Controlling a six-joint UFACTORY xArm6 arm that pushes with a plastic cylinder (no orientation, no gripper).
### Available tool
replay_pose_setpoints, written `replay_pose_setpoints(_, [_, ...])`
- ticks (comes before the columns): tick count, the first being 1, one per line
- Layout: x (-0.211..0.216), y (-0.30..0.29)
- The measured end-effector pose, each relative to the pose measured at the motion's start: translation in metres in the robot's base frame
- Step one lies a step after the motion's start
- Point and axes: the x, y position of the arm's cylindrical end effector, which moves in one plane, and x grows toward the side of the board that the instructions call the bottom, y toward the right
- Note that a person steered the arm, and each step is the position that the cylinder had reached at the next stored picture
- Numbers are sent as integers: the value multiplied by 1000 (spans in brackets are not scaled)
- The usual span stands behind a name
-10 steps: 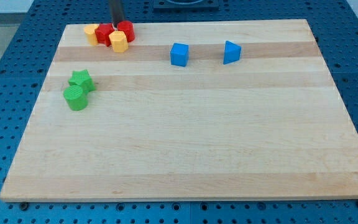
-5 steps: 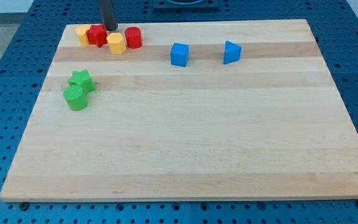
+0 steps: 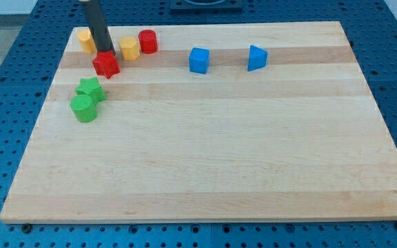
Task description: Push the red star into the green star
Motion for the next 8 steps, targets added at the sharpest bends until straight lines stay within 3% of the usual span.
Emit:
replay_pose_setpoints(2, [30,-2])
replay_pose_setpoints(5, [11,39])
replay_pose_setpoints(8, [43,27])
